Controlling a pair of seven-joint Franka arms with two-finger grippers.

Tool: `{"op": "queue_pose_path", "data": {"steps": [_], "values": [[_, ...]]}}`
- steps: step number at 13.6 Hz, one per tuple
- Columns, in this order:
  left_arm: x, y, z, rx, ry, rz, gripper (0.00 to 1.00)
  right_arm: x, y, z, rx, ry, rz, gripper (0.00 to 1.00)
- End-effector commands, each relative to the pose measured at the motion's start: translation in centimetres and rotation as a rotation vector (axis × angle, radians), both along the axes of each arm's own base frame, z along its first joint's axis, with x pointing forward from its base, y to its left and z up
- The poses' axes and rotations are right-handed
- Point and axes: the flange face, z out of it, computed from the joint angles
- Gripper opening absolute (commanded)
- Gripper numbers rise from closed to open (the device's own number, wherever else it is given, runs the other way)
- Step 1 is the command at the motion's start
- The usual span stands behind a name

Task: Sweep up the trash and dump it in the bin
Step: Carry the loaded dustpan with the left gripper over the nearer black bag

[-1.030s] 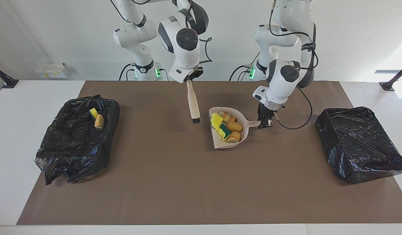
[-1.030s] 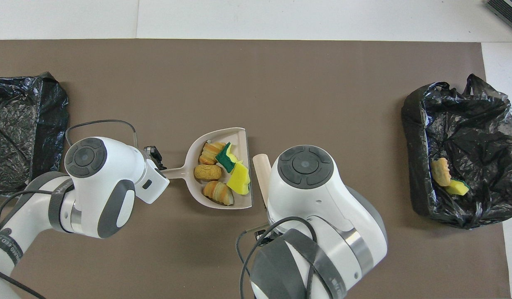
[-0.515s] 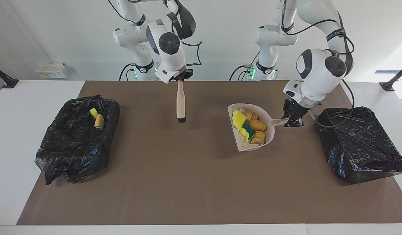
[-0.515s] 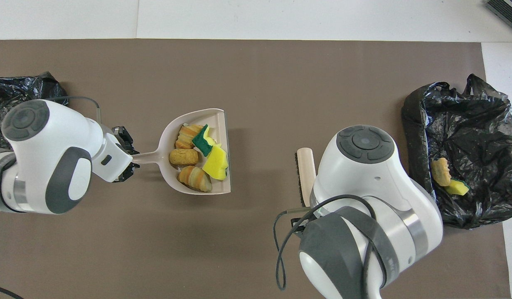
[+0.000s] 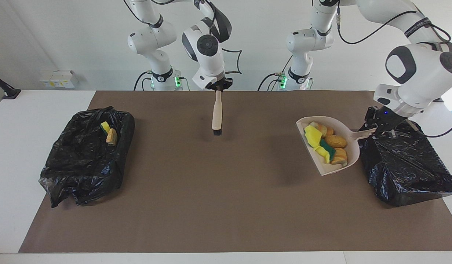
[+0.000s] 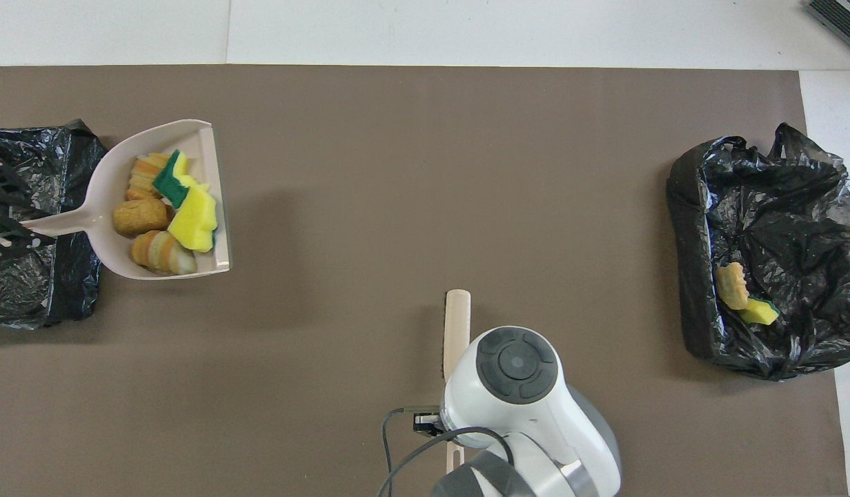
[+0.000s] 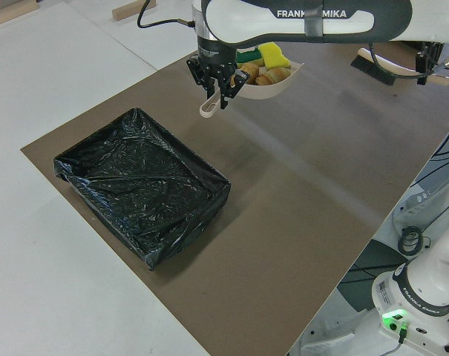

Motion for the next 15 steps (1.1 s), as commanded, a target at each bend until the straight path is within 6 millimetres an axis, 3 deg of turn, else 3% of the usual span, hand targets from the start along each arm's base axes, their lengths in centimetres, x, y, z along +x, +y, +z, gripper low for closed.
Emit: {"op": "queue_pose_path", "data": {"steps": [1, 3, 4, 6, 7, 11, 13, 15], "values": [[-0.9, 8.9, 1.4, -0.011, -0.008, -0.036, 0.0, -0.4, 1.8, -2.3, 0.0, 0.003, -0.004, 0.0], [-2.9, 14.9, 1.8, 0.015, -0.031, -0.108, 0.0, -0.2, 2.6, -4.2, -0.003, -0.003, -0.002, 0.0], [-3.7, 17.0, 2.1, 0.023, -0.044, -0.122, 0.0, -0.4, 3.1, -4.8, -0.002, -0.005, 0.003, 0.0], [-4.7, 20.4, 2.3, 0.082, -0.062, -0.137, 0.0, -0.7, 3.4, -5.3, -0.015, -0.012, 0.034, 0.0], [-4.1, 21.3, 2.0, 0.121, -0.062, -0.154, 0.0, -1.0, 3.6, -5.8, -0.029, -0.016, 0.054, 0.0], [-0.2, 23.1, 2.6, 0.237, -0.074, -0.186, 0.0, -1.1, 3.8, -6.5, -0.042, -0.035, 0.075, 0.0], [1.7, 22.8, 2.6, 0.285, -0.087, -0.191, 0.0, -1.0, 3.9, -7.1, -0.044, -0.033, 0.073, 0.0], [3.3, 21.0, 2.8, 0.396, -0.08, -0.187, 0.0, -0.8, 3.9, -7.1, -0.04, -0.039, 0.071, 0.0]]}}
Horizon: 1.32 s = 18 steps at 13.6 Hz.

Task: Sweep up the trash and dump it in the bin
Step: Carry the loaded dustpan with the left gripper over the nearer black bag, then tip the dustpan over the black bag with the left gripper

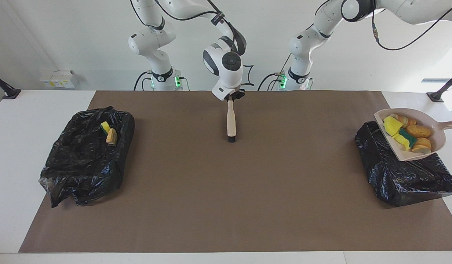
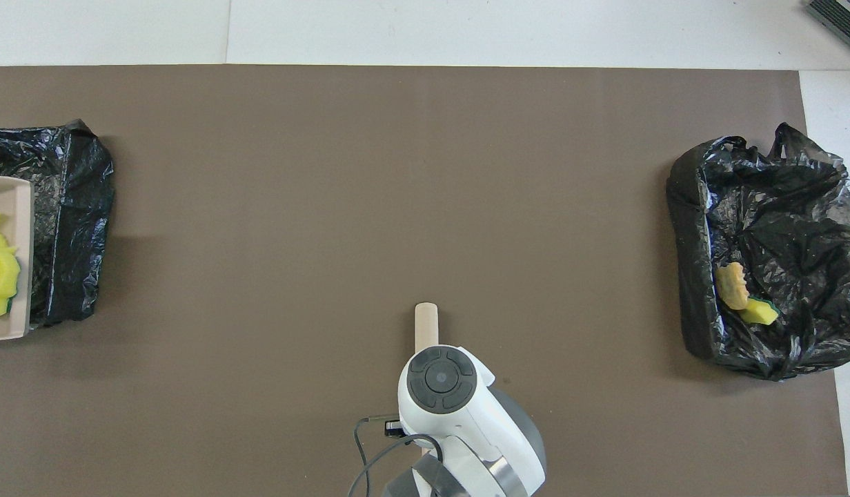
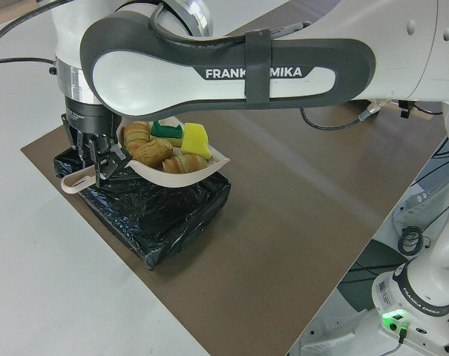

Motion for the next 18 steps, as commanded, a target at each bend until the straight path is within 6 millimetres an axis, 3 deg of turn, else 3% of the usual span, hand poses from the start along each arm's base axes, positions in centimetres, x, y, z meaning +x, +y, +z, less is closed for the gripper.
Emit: {"op": "queue_pose_path", "data": {"steps": [1, 3, 6, 9, 11, 14, 18], "values": [[2.9, -2.5, 0.7, 0.16, -0.002, 0.014, 0.0, 0.3, -0.1, -0.4, 0.002, -0.02, 0.009, 0.14], [4.2, -5.1, 0.4, 0.273, 0.016, 0.013, 0.0, 0.4, -0.2, -0.7, 0.004, -0.017, 0.024, 1.0], [4.1, -6.0, 0.2, 0.455, 0.038, 0.0, 0.0, 0.9, 0.1, -0.7, -0.002, -0.032, 0.05, 1.0], [3.7, -5.6, 0.8, 0.583, 0.064, -0.039, 0.0, 3.9, -0.8, 0.5, -0.039, -0.116, 0.073, 1.0], [3.2, -5.4, 1.5, 0.682, 0.104, -0.063, 0.0, 7.8, -3.3, 2.6, -0.038, -0.176, 0.034, 1.0], [1.7, -7.2, 3.9, 0.805, 0.096, -0.099, 0.0, 12.6, -7.4, 4.7, -0.05, -0.247, 0.003, 1.0], [1.1, -9.5, 7.6, 0.938, 0.058, -0.087, 0.0, 18.5, -14.6, 8.4, -0.06, -0.331, -0.068, 1.0]]}}
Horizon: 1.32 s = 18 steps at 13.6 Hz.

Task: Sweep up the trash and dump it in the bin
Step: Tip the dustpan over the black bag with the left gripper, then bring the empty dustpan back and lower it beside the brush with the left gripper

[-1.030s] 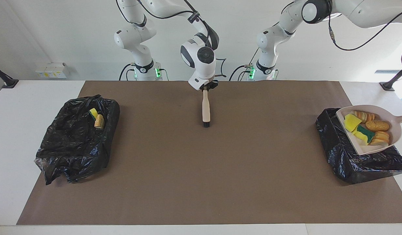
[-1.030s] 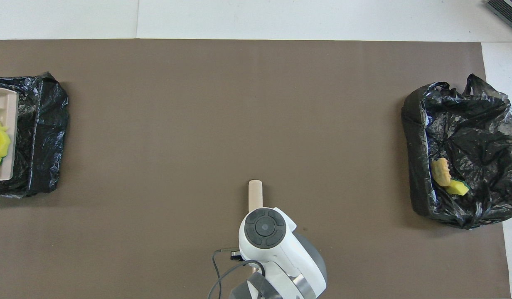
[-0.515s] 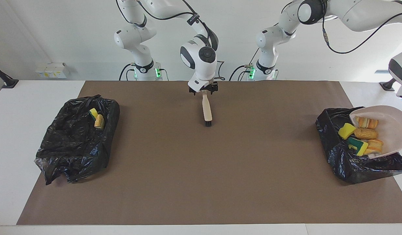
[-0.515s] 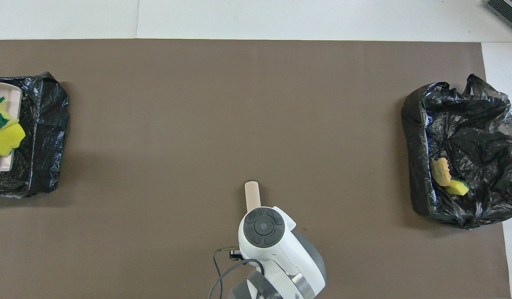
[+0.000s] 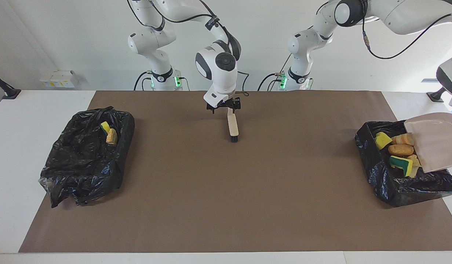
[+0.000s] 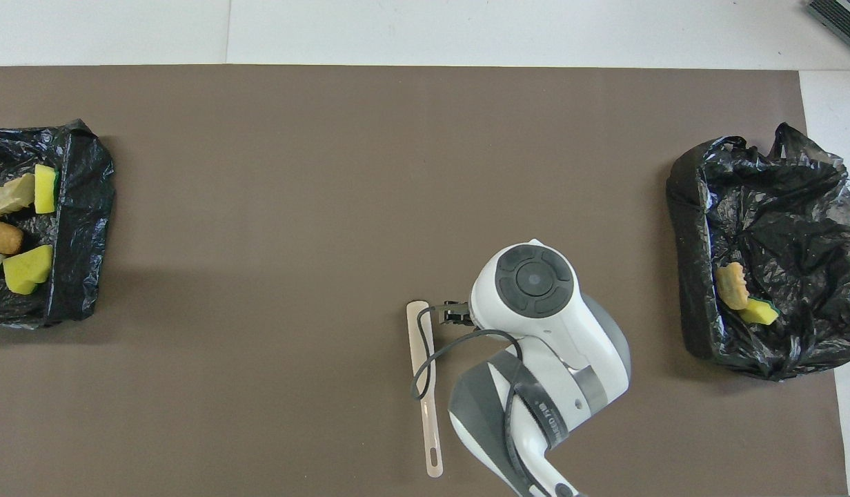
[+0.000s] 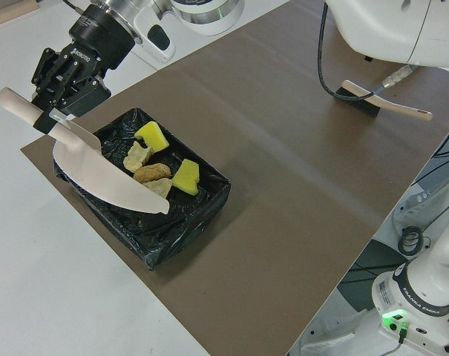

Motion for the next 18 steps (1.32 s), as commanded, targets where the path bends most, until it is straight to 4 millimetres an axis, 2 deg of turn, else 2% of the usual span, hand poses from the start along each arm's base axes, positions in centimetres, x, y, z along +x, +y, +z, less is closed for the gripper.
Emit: {"op": "queue_pose_path", "data": {"steps": [1, 3, 5, 8, 10, 11, 13, 15, 17, 18], "values": [[-1.4, -2.2, 2.5, 0.05, -0.036, -0.02, 0.0, 3.7, -5.0, 2.5, -0.003, -0.051, 0.029, 1.0], [-1.2, -4.5, 2.6, -0.011, -0.051, -0.018, 0.0, 5.4, -8.6, 3.6, 0.0, -0.065, 0.058, 1.0], [-0.9, -7.6, 1.8, -0.161, -0.068, 0.002, 0.0, 6.5, -11.2, 5.2, -0.058, -0.075, 0.05, 1.0], [-0.6, -10.7, 0.3, -0.357, -0.084, 0.02, 0.0, 7.9, -16.5, 9.8, -0.091, -0.082, 0.005, 1.0], [-0.4, -13.2, -0.9, -0.493, -0.087, 0.024, 0.0, 7.5, -19.6, 12.4, -0.09, -0.091, 0.001, 1.0], [-0.4, -13.9, -1.7, -0.572, -0.098, 0.045, 0.0, 6.9, -20.7, 13.6, -0.065, -0.091, -0.028, 1.0], [-0.4, -16.7, -3.6, -0.674, -0.109, 0.077, 0.0, 6.0, -22.6, 15.8, -0.006, -0.104, -0.087, 1.0], [-0.6, -18.7, -4.9, -0.738, -0.154, 0.153, 0.0, 5.4, -23.8, 18.4, -0.007, -0.108, -0.089, 1.0], [-0.5, -20.8, -6.0, -0.778, -0.163, 0.209, 0.0, 5.0, -24.9, 21.9, -0.009, -0.089, -0.069, 1.0], [-0.4, -22.4, -6.7, -0.793, -0.215, 0.281, 0.0, 4.6, -25.7, 23.0, -0.013, -0.069, -0.065, 1.0]]}}
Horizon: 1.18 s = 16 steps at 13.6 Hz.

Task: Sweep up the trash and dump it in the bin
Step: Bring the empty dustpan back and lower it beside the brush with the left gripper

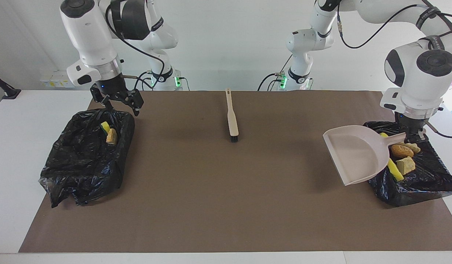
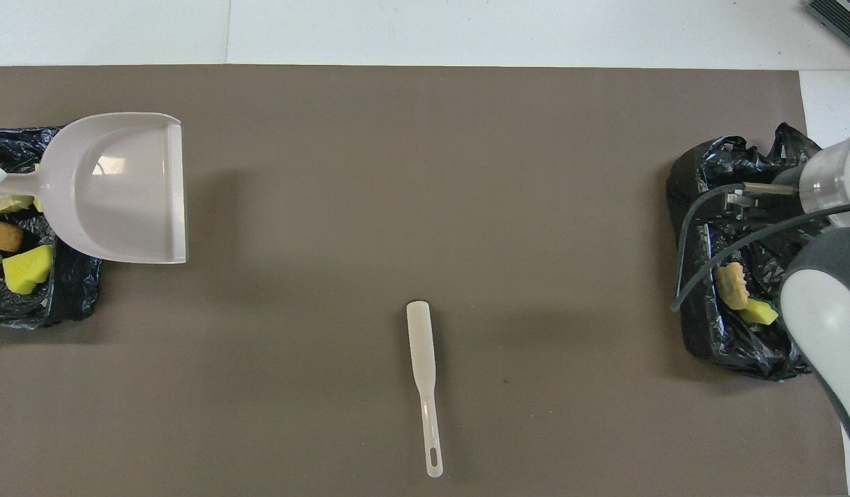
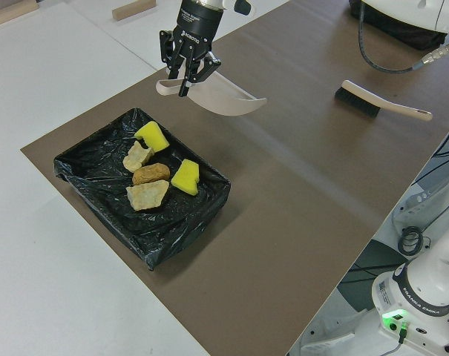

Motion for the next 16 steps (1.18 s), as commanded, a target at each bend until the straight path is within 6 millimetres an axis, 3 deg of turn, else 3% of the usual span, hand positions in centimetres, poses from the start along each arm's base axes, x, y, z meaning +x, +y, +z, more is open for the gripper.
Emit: {"op": "queue_pose_path", "data": {"steps": [1, 3, 6, 8, 10, 12, 16], "values": [[-1.0, -3.7, -1.3, -0.06, -0.04, 0.208, 0.0, -0.6, -1.6, 2.7, 0.011, 0.034, 0.028, 1.0], [-1.2, -6.9, -3.2, -0.1, -0.061, 0.371, 0.0, -1.0, -2.5, 2.4, 0.011, 0.054, 0.011, 1.0], [-2.5, -13.5, -6.6, -0.14, -0.097, 0.657, 0.0, -1.7, -3.2, 2.1, 0.023, 0.066, 0.0, 1.0], [-3.2, -17.7, -7.6, -0.176, -0.088, 0.736, 0.0, -1.8, -3.7, 2.0, 0.033, 0.072, 0.007, 1.0], [-4.1, -22.2, -8.3, -0.205, -0.111, 0.928, 0.0, -2.5, -3.5, 1.7, 0.06, 0.08, -0.007, 1.0], [-4.9, -25.6, -8.4, -0.258, -0.106, 0.937, 0.0, -4.0, -3.1, 0.8, 0.056, 0.09, 0.0, 1.0], [-6.0, -34.0, -10.5, -0.344, -0.126, 1.194, 0.0, -2.7, -3.7, 1.6, 0.037, 0.068, 0.019, 1.0]]}}
